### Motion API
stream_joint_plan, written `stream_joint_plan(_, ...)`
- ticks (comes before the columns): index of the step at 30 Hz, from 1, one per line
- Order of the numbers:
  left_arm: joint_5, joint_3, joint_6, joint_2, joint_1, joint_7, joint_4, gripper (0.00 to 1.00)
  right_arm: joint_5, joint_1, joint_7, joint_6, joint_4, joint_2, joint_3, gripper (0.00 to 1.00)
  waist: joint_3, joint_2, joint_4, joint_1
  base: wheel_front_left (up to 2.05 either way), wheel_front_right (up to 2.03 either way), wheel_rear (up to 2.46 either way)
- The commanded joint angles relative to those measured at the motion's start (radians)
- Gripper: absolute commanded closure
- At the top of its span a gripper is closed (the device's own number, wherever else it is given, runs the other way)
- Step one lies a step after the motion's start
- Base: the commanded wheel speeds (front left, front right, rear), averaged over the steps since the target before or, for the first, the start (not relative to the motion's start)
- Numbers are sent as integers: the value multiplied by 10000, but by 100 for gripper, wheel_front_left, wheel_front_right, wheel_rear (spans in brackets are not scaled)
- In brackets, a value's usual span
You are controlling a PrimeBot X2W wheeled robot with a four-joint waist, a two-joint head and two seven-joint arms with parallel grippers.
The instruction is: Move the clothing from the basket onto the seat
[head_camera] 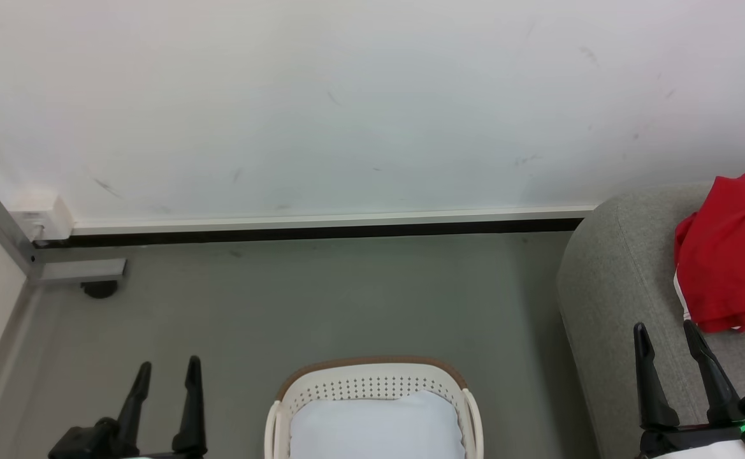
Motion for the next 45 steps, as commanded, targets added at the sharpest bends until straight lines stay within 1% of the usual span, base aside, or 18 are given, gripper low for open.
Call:
stream_joint_plan(1,179,28,-66,-37,-68,-4,0,0,-31,40,-30,-22,11,6,7,0,-7,0,3,0,0,0,0)
stream_joint_plan(14,432,63,-242,-91,-126,-5,69,0,14,-10,-30,-22,155,50,6,0,-51,0,-111,0,0,0,0)
stream_joint_plan(26,367,-40,-260,-99,-189,-5,274,0,54,-46,-30,-22,206,48,22,0,-32,0,-147,0,0,0,0)
stream_joint_plan(27,365,-51,-236,-125,-111,2,282,100,9,-4,4,0,209,59,20,100,-32,0,-151,0,0,0,0)
stream_joint_plan(30,269,-63,-236,-178,-1,51,540,100,105,90,44,2,434,103,36,100,-31,0,-151,0,0,0,0)
stream_joint_plan(45,-2545,88,-240,-160,-229,803,549,100,2724,-89,759,-1,577,147,-234,100,-11,0,-67,0,0,0,0)
